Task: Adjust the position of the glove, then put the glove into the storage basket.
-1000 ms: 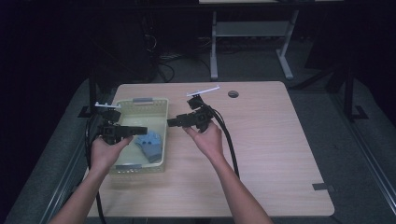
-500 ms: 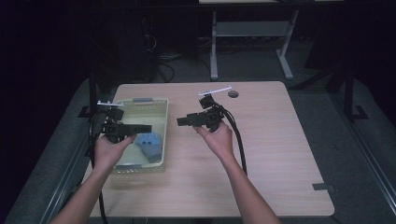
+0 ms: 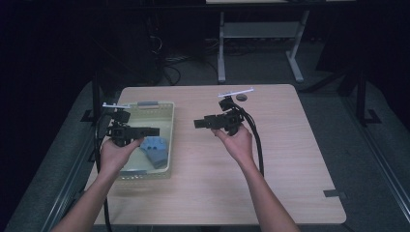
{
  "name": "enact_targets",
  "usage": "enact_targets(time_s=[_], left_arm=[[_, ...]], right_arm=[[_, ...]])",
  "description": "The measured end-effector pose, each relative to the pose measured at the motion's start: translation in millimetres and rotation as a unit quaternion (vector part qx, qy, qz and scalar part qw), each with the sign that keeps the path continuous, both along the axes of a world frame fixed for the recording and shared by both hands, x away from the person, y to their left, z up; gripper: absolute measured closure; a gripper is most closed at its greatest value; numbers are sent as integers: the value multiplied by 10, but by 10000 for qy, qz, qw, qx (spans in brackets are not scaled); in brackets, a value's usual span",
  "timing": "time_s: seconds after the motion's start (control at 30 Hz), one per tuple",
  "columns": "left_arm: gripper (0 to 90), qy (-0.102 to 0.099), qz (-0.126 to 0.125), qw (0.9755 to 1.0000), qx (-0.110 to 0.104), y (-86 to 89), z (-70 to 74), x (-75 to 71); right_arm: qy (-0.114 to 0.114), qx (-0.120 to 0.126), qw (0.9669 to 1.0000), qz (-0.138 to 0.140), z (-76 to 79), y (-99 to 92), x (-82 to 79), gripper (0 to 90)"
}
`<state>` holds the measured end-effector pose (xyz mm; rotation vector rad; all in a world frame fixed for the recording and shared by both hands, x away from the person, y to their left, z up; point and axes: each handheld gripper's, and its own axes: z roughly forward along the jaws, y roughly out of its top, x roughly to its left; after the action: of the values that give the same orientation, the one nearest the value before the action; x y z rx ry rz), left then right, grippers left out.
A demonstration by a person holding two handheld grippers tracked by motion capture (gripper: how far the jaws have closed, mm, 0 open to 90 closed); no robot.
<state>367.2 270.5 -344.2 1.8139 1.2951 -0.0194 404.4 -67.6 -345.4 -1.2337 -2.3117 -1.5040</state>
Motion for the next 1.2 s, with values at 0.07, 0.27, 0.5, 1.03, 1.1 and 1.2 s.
enact_targets(time_s=[0.07,0.27,0.5,1.03,1.1,1.2], left_arm=[[428,-9,-22,10000,5,-22,5,-1],[421,-43,-68,10000,-16,-96,21,14],[407,-87,-161,9998,28,-180,32,1],[391,-159,-392,9991,-29,-439,64,-33],[391,-168,-428,9989,-68,-497,69,-47],[391,-196,-495,9986,-66,-575,74,-71]], right_arm=[[10,-4,10000,-20,-12,-41,-7,385],[28,-82,9999,-102,-48,-177,-25,375],[76,-83,9997,-199,-82,-324,-51,356],[169,-77,9986,-504,-173,-720,-120,339],[190,-87,9983,-540,-185,-764,-135,337],[185,-66,9981,-578,-203,-850,-163,337]])
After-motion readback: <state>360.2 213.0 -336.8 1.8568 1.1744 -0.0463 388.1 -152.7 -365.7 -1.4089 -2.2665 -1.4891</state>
